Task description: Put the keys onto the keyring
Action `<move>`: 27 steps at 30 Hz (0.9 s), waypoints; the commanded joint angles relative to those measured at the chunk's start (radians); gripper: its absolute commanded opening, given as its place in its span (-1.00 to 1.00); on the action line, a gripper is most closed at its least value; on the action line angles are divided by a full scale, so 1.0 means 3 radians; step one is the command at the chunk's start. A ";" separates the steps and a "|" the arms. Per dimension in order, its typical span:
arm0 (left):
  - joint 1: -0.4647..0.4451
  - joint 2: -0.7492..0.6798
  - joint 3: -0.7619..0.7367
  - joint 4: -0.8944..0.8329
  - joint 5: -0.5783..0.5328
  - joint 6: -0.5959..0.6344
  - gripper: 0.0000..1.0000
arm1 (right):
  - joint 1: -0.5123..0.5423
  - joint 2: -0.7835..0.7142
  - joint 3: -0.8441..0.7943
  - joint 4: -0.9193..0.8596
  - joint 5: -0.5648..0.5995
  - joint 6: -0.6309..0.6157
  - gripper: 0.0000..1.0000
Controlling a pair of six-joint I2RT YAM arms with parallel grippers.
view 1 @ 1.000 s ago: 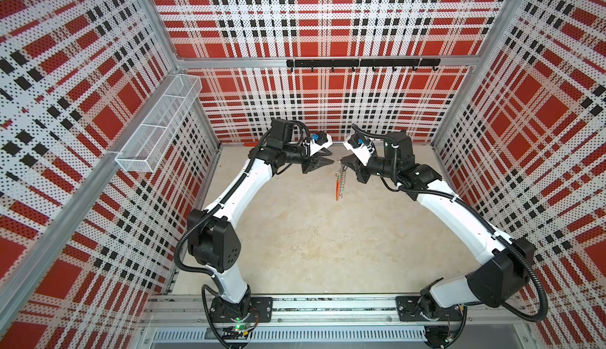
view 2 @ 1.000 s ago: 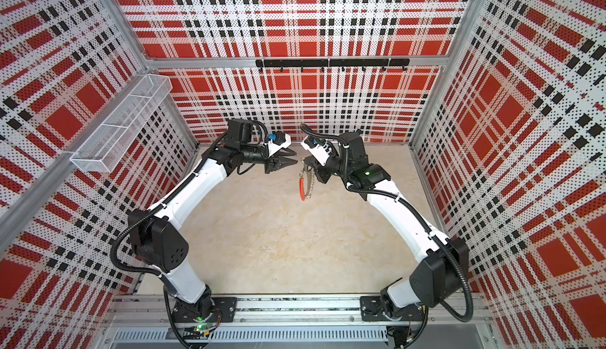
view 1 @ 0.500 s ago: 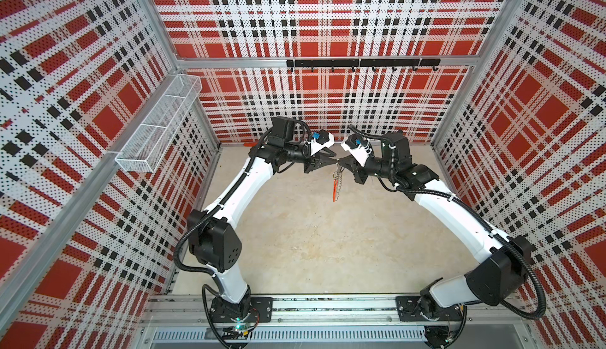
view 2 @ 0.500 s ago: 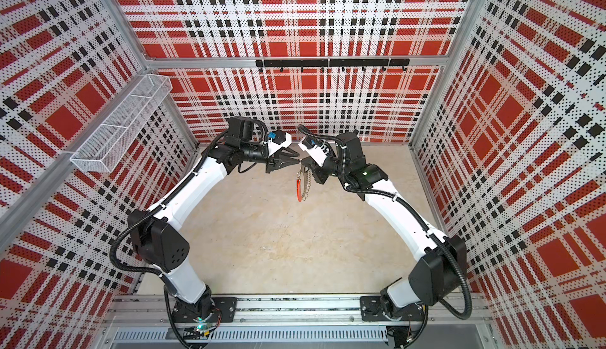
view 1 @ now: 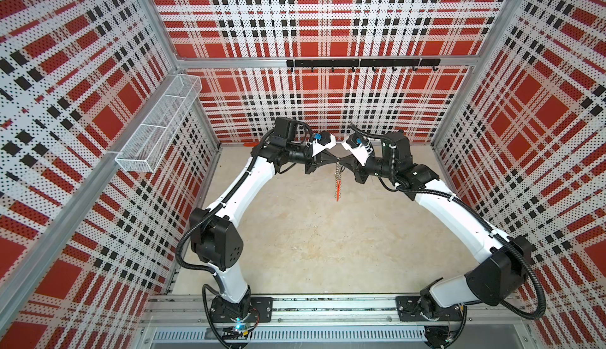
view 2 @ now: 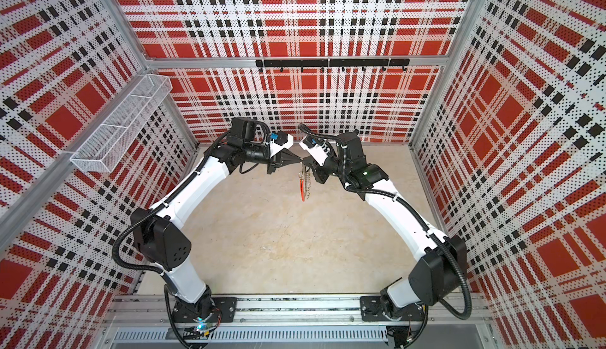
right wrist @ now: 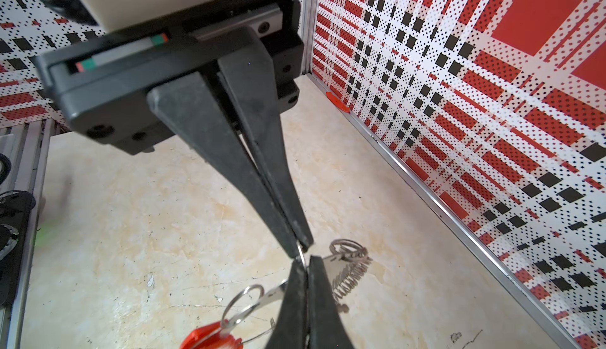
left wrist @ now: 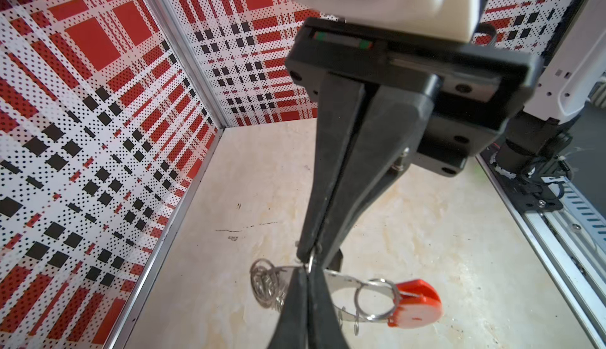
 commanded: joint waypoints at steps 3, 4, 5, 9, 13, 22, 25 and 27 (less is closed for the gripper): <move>-0.0037 0.0046 0.0048 -0.0034 0.0126 0.0064 -1.00 | 0.0050 -0.0118 -0.0026 0.0267 -0.0087 0.0064 -0.74; -0.0040 0.0041 0.0041 -0.0034 0.0110 0.0069 -1.00 | 0.0050 -0.0155 -0.0052 0.0327 -0.0021 0.0135 -0.35; -0.0035 0.0037 0.0034 -0.0031 0.0087 0.0067 -1.00 | 0.0044 -0.0200 -0.0088 0.0388 0.0070 0.0245 -0.08; 0.0013 0.0031 -0.0002 0.0037 0.0070 -0.0021 -1.00 | -0.0212 -0.0410 -0.0310 0.0702 -0.0104 0.0788 0.14; 0.0044 -0.0017 -0.0070 0.0209 0.0145 -0.0165 -1.00 | -0.0641 -0.0508 -0.0712 0.1575 -0.1027 0.1812 0.13; 0.0111 -0.0388 -0.0771 0.1894 0.0247 -0.1509 -1.00 | -0.0744 -0.0279 -0.1160 0.3134 -0.1661 0.3153 -0.03; 0.0134 -0.0523 -0.1076 0.2557 0.0289 -0.1946 -1.00 | -0.0738 -0.0198 -0.1212 0.3429 -0.1658 0.3416 -0.13; 0.0139 -0.0581 -0.1226 0.2925 0.0320 -0.2194 -1.00 | -0.0740 -0.0128 -0.1222 0.3581 -0.1633 0.3559 -0.15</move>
